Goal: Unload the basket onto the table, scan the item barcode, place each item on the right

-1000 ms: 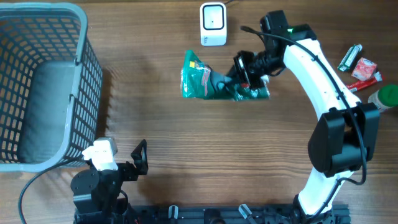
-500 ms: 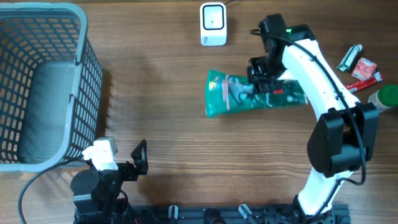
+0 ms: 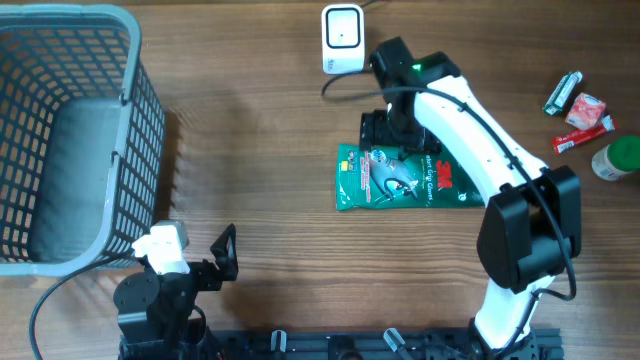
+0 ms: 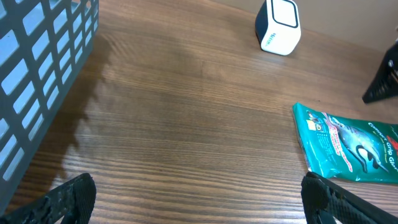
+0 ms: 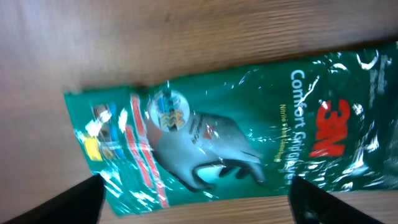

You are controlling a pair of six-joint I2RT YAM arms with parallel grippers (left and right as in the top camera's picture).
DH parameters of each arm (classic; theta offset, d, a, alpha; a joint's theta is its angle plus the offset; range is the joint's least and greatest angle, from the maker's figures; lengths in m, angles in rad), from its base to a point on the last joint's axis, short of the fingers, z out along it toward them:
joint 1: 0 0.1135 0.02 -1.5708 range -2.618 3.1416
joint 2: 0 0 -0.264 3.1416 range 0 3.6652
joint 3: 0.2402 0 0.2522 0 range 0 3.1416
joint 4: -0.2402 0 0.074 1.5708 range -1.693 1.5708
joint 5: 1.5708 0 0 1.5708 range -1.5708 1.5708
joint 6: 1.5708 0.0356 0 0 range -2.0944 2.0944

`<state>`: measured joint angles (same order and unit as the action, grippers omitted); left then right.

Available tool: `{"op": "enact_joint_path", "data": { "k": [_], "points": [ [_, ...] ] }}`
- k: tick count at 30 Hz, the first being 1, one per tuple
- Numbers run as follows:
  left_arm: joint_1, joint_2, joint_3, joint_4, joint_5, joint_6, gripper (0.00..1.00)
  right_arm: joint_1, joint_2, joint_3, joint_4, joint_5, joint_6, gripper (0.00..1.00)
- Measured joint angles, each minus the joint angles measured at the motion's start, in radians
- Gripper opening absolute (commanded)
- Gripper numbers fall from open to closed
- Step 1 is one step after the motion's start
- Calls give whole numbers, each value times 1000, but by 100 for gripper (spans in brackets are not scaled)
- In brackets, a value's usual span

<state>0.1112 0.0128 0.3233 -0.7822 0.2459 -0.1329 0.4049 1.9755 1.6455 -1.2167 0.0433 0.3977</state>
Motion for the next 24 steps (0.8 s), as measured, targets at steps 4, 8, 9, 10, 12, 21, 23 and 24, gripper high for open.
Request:
{"op": "enact_joint_path", "data": {
  "k": [4, 8, 9, 10, 12, 21, 23, 24],
  "points": [
    [0, 0, 0, 0, 0, 0, 100, 7, -1, -2, -119, 117, -340, 100],
    [0, 0, 0, 0, 0, 0, 100, 11, -390, -14, -166, 94, -480, 100],
    [0, 0, 0, 0, 0, 0, 100, 12, -590, -32, -132, 4, -563, 100],
    [0, 0, 0, 1, 0, 0, 100, 11, -702, -140, 13, -77, -655, 100],
    [0, 1, 0, 1, 0, 0, 100, 13, -704, -405, 314, -122, -751, 100],
    [0, 1, 0, 0, 0, 0, 100, -16, -369, -641, 499, -9, -938, 100],
    [0, 1, 0, 0, 0, 0, 100, -55, -341, -641, 500, -44, -965, 100],
    [0, 1, 0, 0, 0, 0, 100, -67, -323, -641, 502, -55, -971, 100]
  ]
}}
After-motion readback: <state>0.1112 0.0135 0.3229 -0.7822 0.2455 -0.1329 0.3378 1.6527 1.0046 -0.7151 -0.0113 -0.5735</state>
